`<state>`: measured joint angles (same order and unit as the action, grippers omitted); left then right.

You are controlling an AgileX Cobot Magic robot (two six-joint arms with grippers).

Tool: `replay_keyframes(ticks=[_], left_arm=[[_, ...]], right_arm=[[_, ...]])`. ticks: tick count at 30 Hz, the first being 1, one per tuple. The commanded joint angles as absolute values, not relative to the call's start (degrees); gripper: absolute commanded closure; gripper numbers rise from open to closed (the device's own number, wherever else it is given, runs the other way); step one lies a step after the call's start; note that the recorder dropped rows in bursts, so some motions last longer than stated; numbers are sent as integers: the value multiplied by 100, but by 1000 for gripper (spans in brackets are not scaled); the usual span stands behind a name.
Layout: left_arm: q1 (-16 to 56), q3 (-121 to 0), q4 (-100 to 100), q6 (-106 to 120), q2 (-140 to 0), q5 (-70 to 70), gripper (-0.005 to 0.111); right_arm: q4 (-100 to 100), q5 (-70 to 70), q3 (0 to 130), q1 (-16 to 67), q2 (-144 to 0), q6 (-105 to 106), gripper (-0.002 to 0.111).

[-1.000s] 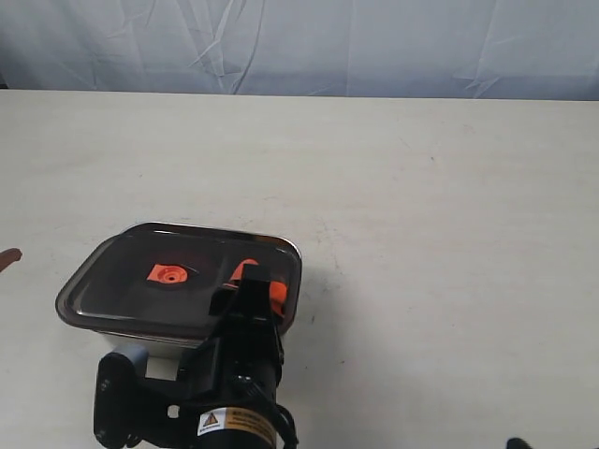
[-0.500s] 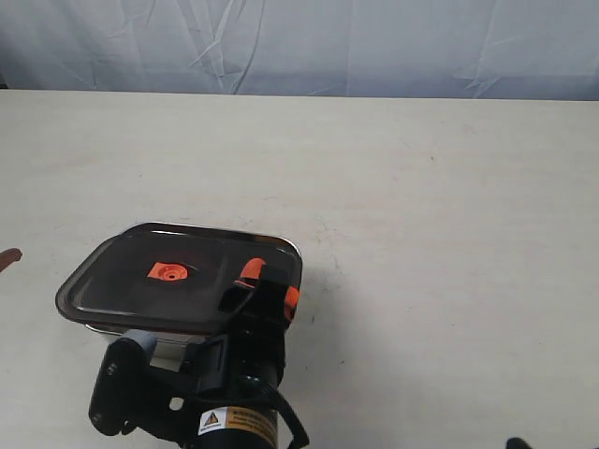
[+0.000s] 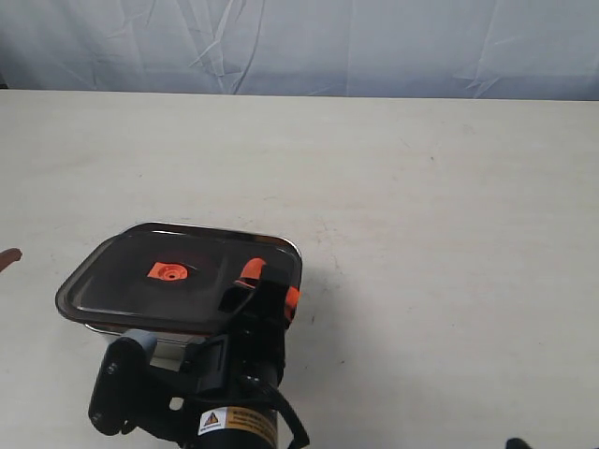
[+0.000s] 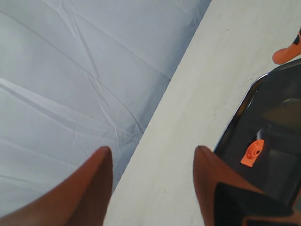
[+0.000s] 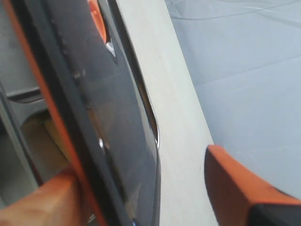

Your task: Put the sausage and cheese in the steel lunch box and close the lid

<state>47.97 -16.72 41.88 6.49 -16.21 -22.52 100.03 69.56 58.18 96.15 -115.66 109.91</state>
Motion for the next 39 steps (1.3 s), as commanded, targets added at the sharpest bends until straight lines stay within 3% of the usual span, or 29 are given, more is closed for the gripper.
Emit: replay_keyframes(ticks=[1, 11, 19, 39], left_arm=[[4815, -1683, 4137, 602, -1571, -2202, 56], [4815, -1683, 4137, 602, -1571, -2192, 56], [4815, -1683, 4137, 602, -1571, -2192, 56], [4815, -1683, 4137, 602, -1571, -2192, 56]], right_arm=[[9995, 6996, 5822, 9600, -11572, 10985, 46], [9995, 6996, 5822, 9600, -11572, 10923, 44], [9995, 6996, 5822, 9600, -11572, 10923, 11], [9995, 6708, 5822, 9938, -11572, 10923, 10]])
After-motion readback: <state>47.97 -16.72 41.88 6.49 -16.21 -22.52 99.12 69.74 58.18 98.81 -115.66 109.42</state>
